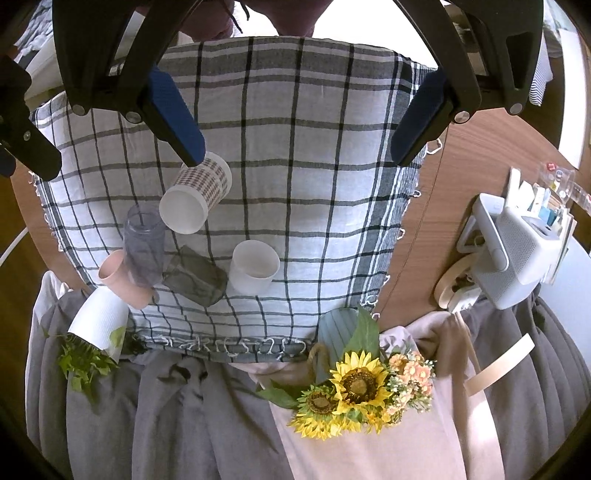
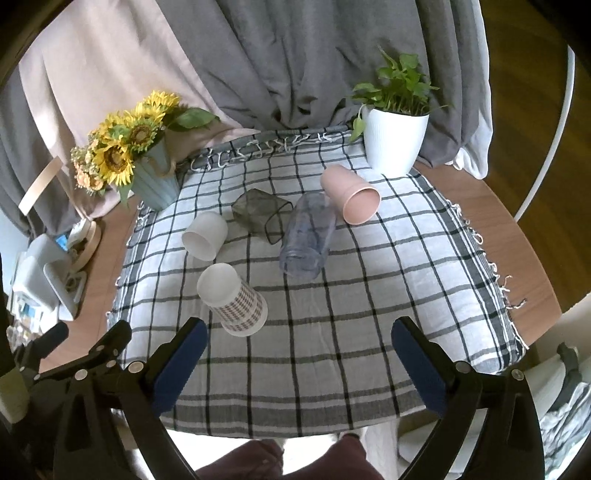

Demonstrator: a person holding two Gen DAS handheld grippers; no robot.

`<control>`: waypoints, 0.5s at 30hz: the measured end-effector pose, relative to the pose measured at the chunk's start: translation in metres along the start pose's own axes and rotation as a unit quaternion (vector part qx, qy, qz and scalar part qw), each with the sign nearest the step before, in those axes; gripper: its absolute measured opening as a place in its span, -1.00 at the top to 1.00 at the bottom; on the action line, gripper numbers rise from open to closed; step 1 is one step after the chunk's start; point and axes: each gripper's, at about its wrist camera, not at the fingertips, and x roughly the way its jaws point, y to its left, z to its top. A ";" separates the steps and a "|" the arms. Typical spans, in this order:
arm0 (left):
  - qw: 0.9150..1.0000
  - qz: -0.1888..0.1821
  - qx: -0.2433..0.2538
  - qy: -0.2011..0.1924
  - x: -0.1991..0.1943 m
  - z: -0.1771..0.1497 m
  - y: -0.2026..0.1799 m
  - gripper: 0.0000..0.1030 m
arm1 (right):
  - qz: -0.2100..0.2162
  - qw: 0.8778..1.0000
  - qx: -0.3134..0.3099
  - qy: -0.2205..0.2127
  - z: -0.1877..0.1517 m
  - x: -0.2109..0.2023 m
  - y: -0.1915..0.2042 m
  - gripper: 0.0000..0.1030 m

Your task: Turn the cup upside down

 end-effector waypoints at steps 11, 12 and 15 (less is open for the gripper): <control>1.000 0.004 -0.003 0.005 0.001 -0.003 0.003 -0.99 | 0.002 1.000 -0.003 0.005 -0.002 0.000 0.003 -0.95; 1.000 0.004 -0.004 0.005 0.001 -0.003 0.003 -0.99 | 0.003 1.000 -0.003 0.005 -0.001 0.000 0.004 -0.95; 1.000 0.004 -0.004 0.005 0.001 -0.002 0.004 -0.99 | 0.003 1.000 -0.003 0.006 -0.002 0.000 0.003 -0.95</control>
